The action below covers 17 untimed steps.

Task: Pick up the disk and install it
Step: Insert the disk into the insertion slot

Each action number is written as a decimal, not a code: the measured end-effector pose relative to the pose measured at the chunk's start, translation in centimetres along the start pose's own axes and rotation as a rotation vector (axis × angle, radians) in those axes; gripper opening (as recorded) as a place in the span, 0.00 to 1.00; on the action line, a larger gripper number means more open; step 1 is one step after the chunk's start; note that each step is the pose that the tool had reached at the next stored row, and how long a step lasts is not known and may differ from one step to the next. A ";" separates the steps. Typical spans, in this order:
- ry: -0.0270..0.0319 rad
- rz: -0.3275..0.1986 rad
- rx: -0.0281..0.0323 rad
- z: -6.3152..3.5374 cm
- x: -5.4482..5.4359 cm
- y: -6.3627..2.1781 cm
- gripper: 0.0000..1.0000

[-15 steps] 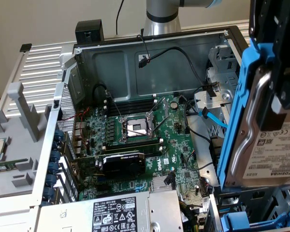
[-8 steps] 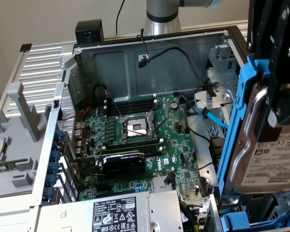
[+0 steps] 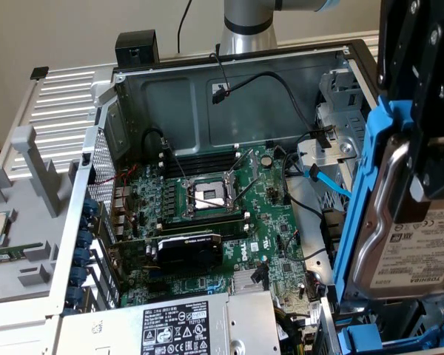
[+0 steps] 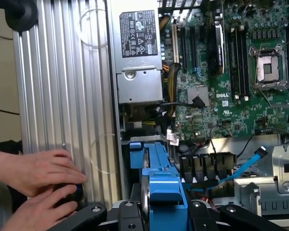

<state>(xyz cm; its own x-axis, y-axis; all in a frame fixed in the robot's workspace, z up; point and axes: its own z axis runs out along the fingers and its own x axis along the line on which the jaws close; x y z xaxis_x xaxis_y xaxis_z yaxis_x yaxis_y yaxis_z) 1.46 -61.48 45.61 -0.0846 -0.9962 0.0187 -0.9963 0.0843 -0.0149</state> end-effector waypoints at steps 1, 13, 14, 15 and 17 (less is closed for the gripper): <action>-0.0001 -0.003 0.0003 0.08 0.0 0.00 0.37; -0.0004 -0.037 0.0017 1.09 -0.3 -0.04 0.37; -0.0007 -0.043 0.0019 1.26 -0.4 -0.03 0.37; -0.0006 -0.046 0.0020 1.34 -0.5 -0.03 0.37; -0.0009 -0.053 0.0024 1.48 -0.6 -0.02 0.37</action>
<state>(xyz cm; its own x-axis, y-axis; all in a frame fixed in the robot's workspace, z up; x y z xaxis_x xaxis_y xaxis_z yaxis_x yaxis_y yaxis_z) 1.55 -60.90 44.12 -0.0317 -0.9993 0.0186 -0.9994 0.0313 -0.0163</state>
